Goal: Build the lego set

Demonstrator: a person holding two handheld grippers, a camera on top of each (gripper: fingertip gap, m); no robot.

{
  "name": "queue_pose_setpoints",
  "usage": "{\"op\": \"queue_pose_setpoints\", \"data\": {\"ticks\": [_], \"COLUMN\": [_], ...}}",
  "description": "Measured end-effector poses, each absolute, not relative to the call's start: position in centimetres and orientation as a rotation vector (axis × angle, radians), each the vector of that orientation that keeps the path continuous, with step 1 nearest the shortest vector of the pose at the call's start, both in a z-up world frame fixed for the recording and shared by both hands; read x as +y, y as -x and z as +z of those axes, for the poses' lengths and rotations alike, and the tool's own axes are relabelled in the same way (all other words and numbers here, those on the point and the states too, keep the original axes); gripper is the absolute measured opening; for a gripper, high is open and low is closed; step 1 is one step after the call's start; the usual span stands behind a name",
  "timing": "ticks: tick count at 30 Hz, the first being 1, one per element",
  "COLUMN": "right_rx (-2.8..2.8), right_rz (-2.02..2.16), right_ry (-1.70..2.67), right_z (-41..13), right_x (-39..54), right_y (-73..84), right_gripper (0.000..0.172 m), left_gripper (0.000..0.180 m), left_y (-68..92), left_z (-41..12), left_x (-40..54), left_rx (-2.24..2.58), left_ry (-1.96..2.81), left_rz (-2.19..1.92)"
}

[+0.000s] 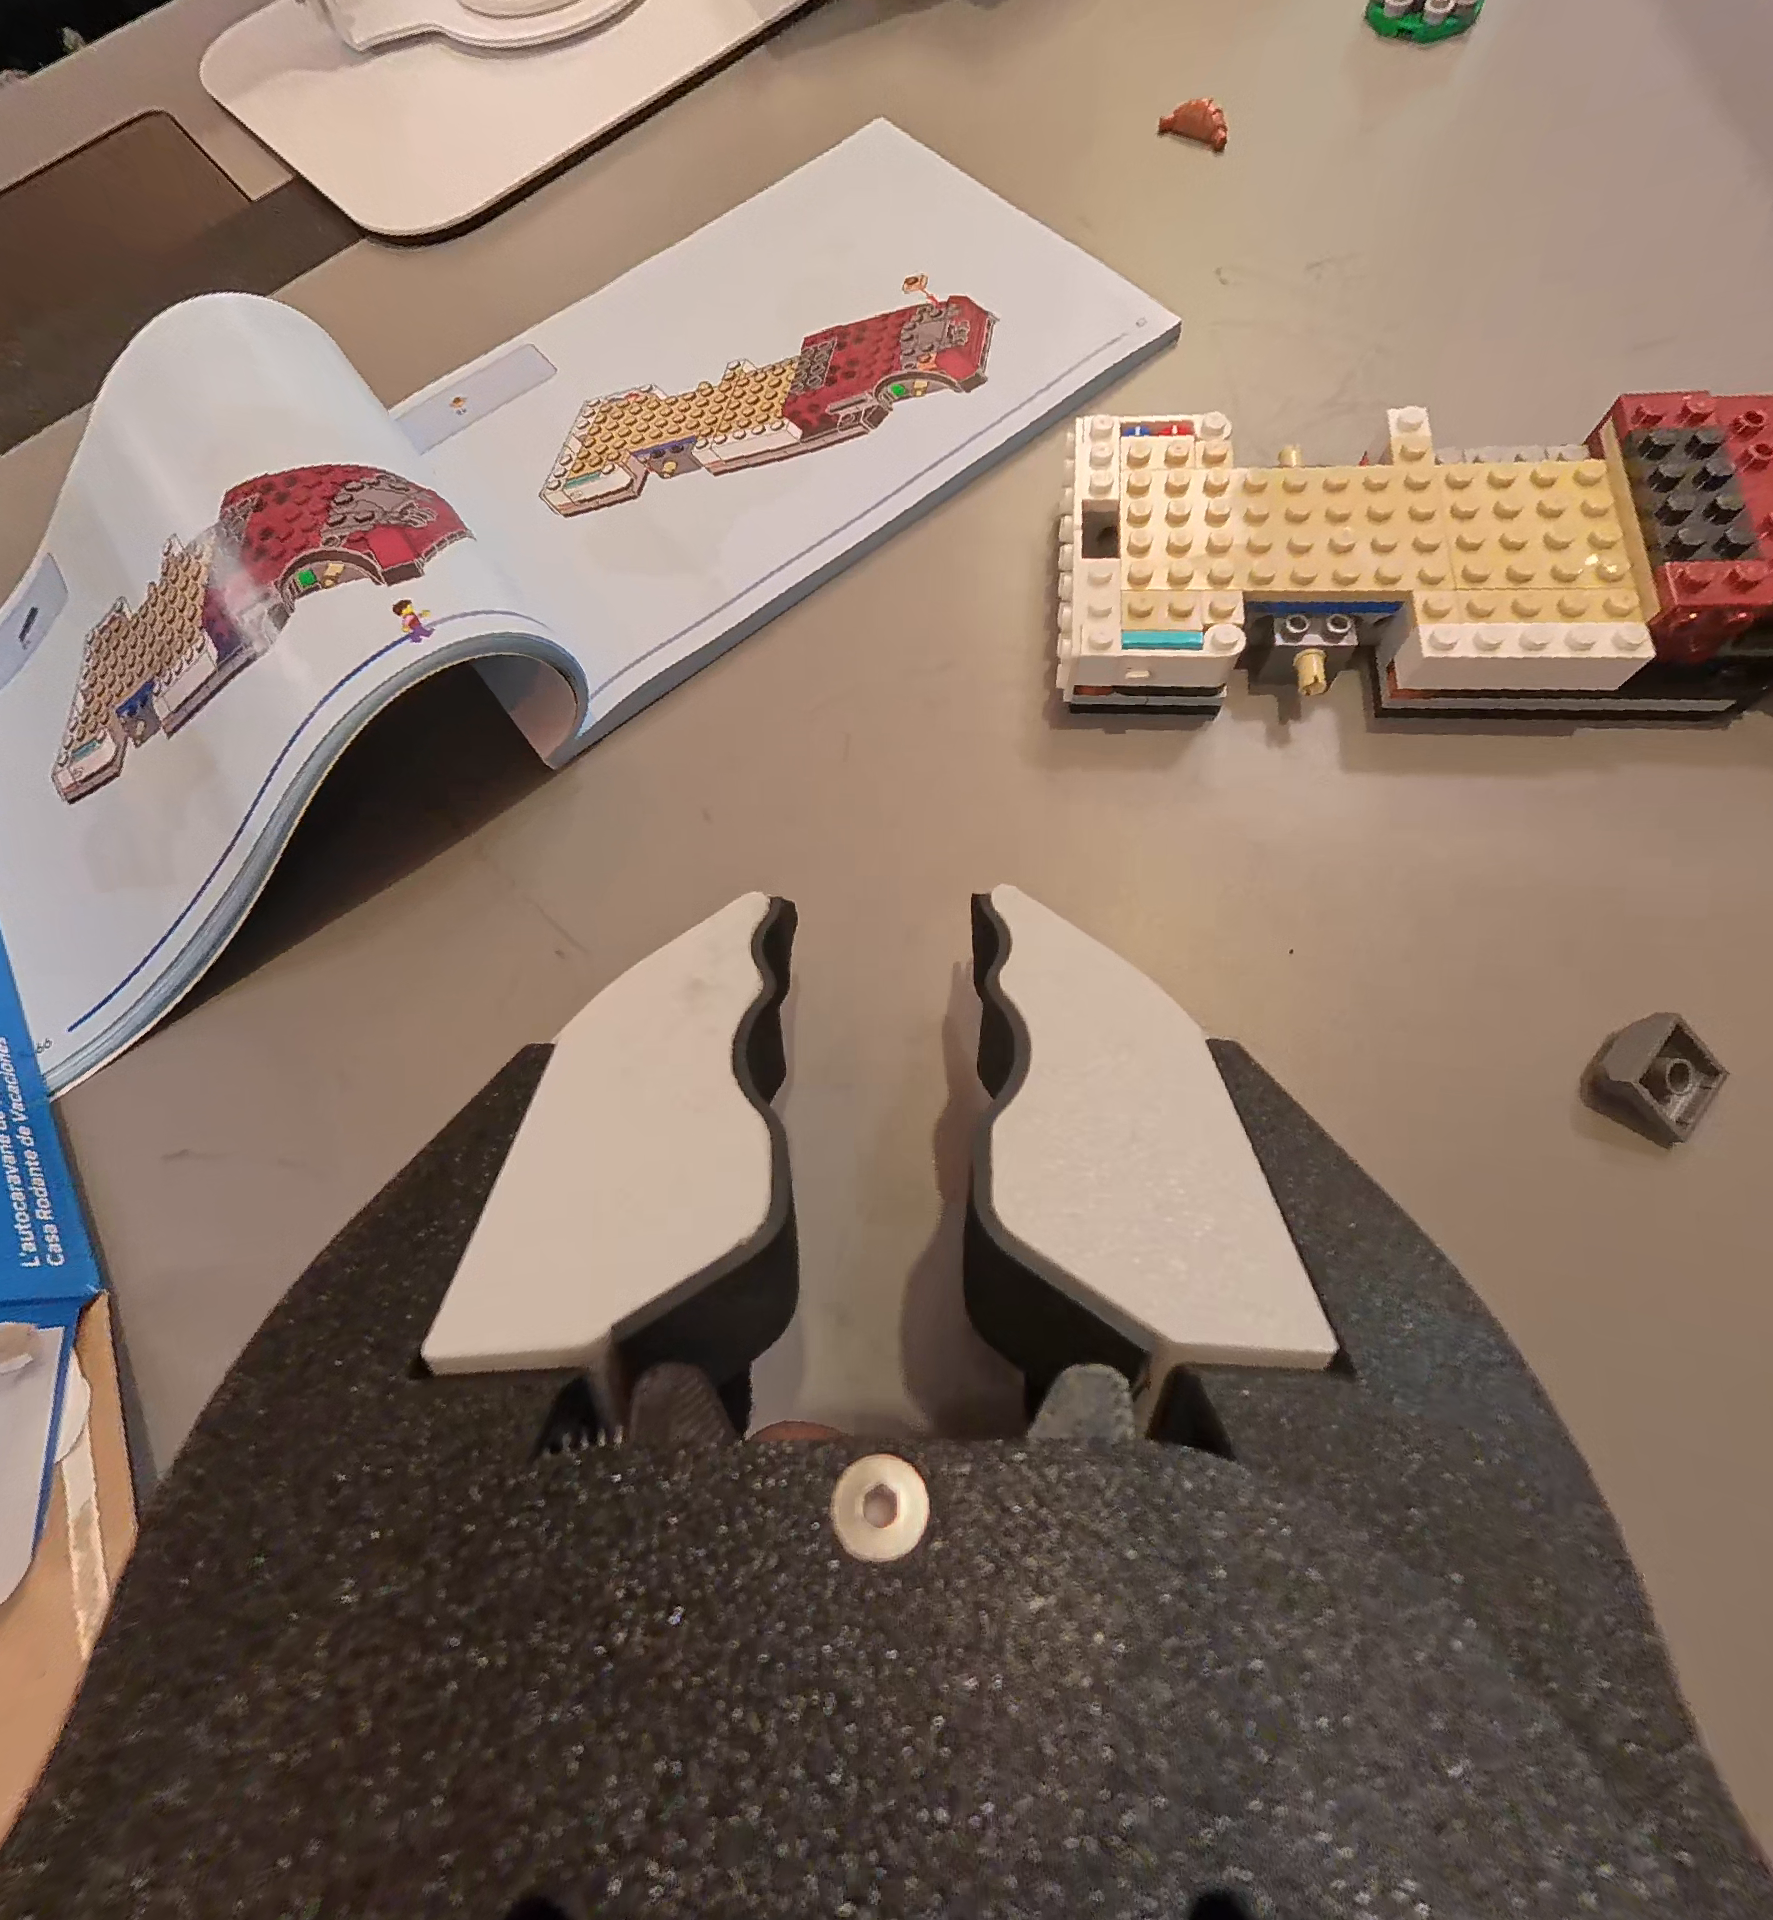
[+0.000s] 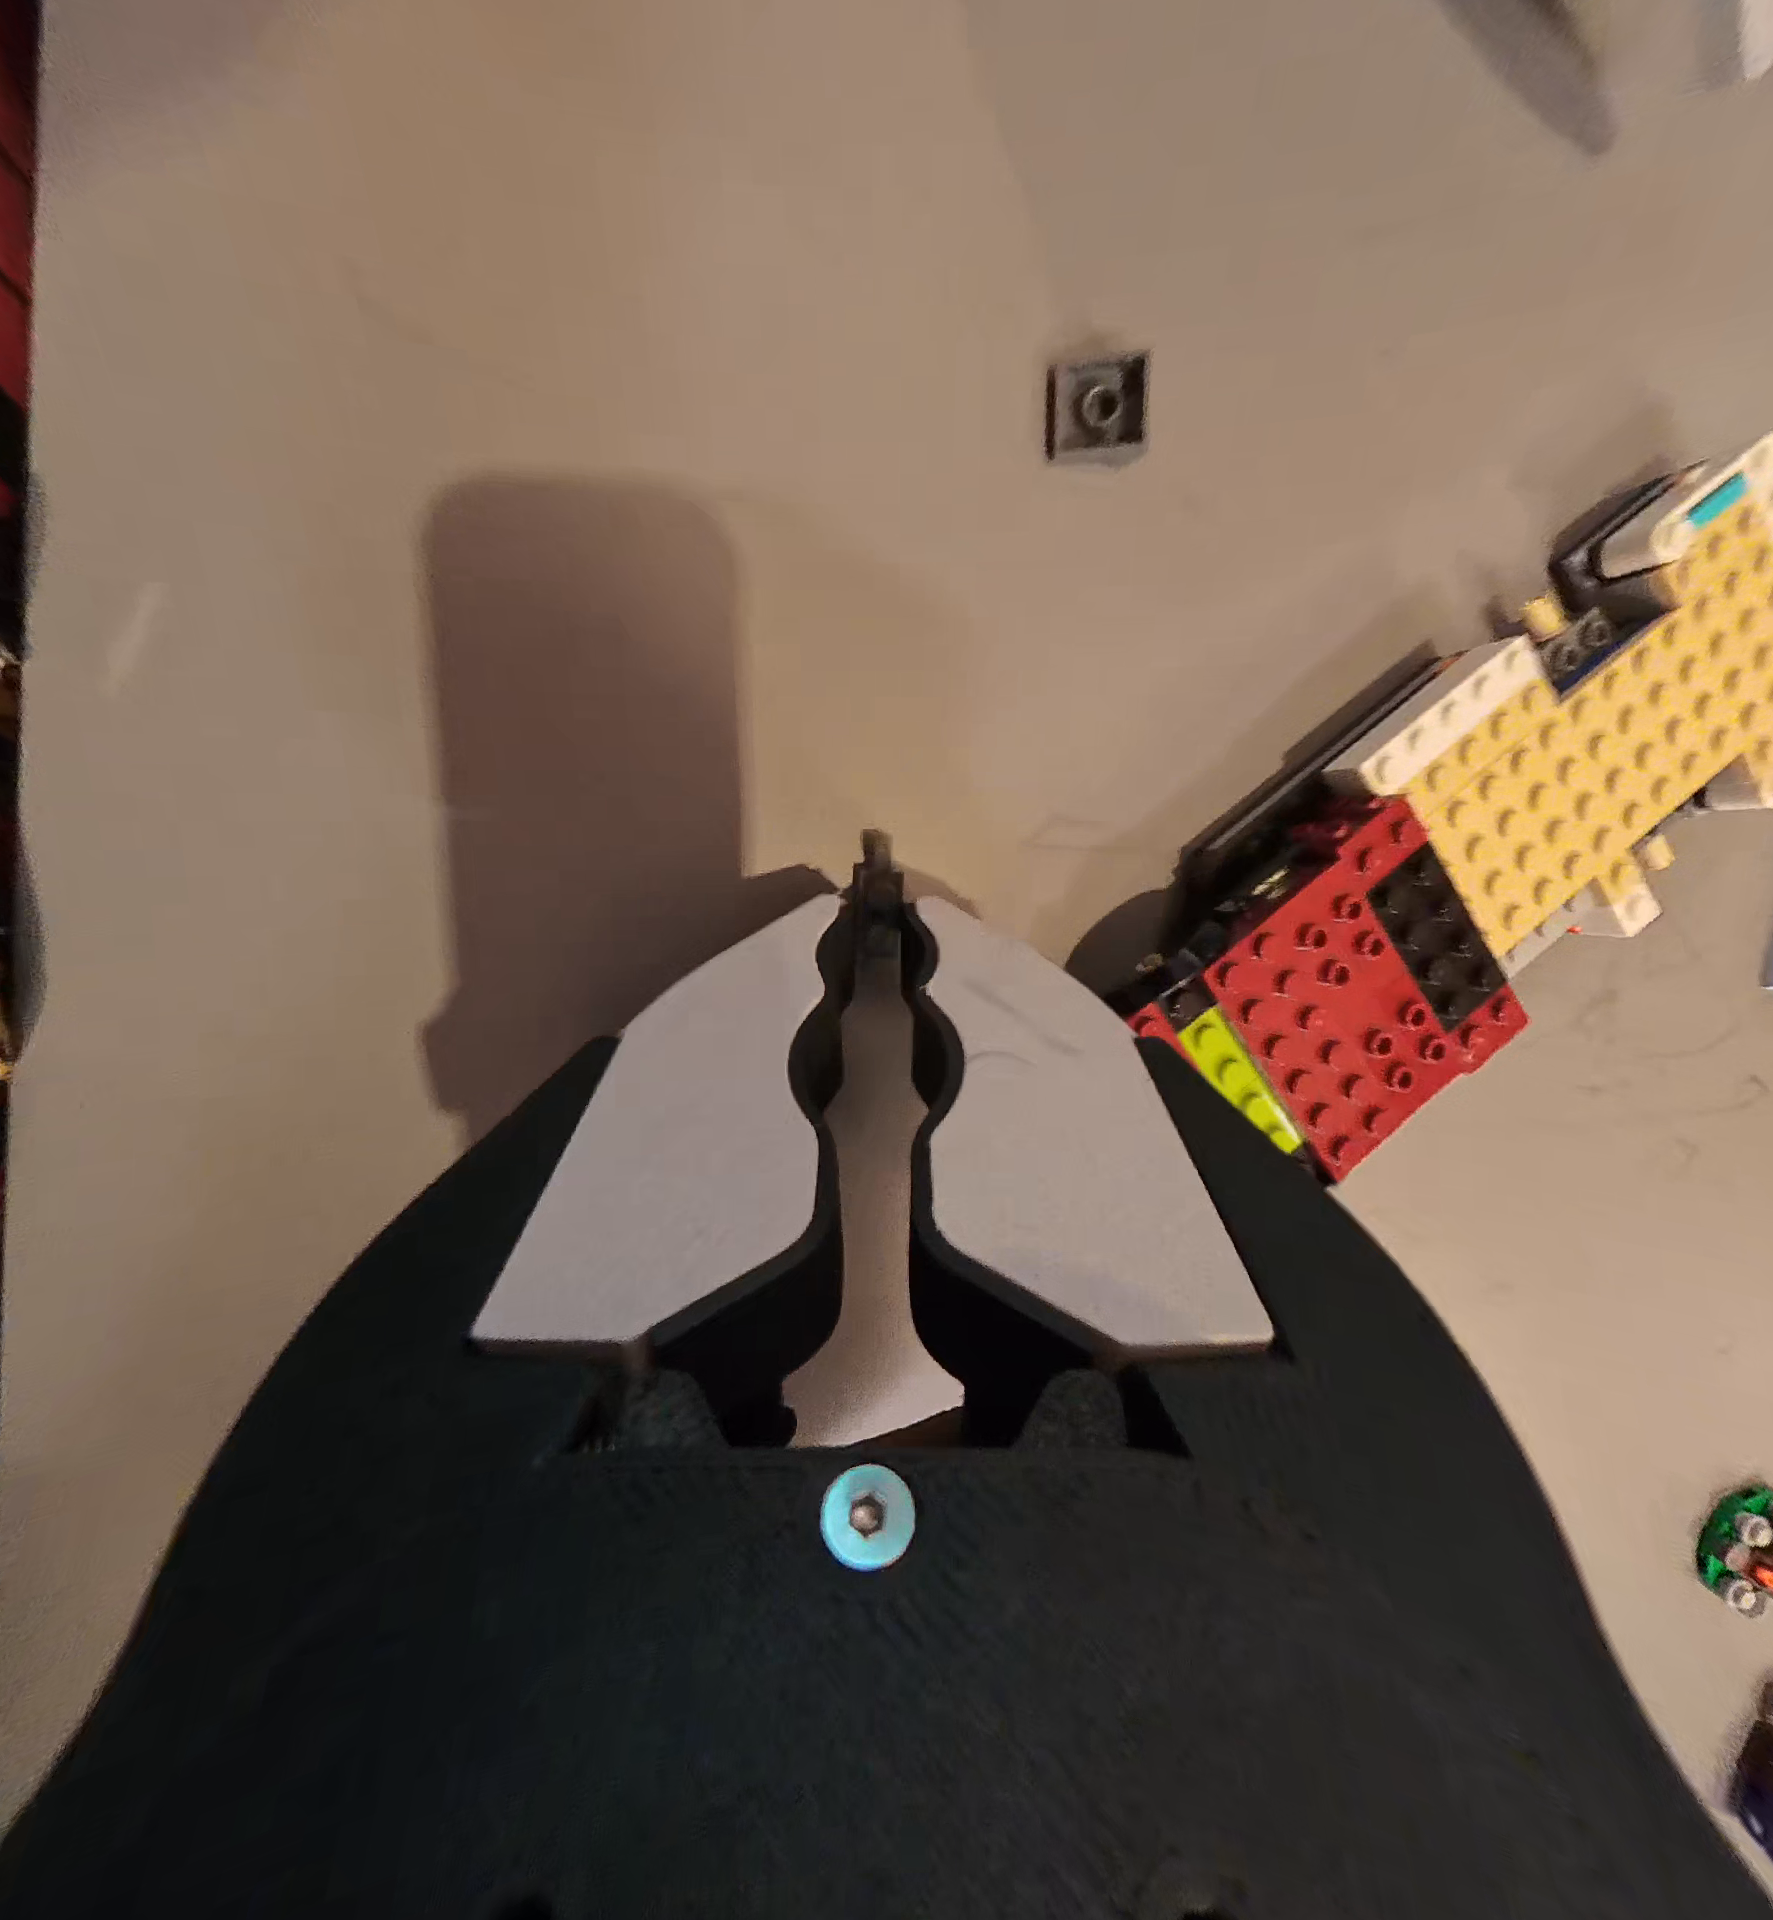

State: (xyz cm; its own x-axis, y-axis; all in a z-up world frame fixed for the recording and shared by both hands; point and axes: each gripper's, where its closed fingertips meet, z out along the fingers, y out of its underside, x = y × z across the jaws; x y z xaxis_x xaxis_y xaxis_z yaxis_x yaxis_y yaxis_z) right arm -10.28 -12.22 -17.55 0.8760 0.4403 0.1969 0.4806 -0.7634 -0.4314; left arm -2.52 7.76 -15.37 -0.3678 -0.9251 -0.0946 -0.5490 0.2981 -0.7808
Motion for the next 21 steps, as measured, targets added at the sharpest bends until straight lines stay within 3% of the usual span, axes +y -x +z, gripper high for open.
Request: {"op": "queue_pose_setpoints", "data": {"ticks": [12,21], "right_rx": [-0.541,-0.446], "right_rz": [-0.128,-0.254], "right_ry": [2.510,2.605], "right_z": [-15.9,-9.1], "right_x": [-13.8,-25.3], "right_y": [9.1,4.2], "right_gripper": [0.017,0.017], "left_gripper": [0.034,0.034], "left_y": [2.5,2.5], "left_z": [-15.4,-15.4], "left_x": [7.9,7.9], "left_rx": [2.023,2.025], "left_ry": [1.323,1.331], "left_rz": [-0.913,-0.920]}}
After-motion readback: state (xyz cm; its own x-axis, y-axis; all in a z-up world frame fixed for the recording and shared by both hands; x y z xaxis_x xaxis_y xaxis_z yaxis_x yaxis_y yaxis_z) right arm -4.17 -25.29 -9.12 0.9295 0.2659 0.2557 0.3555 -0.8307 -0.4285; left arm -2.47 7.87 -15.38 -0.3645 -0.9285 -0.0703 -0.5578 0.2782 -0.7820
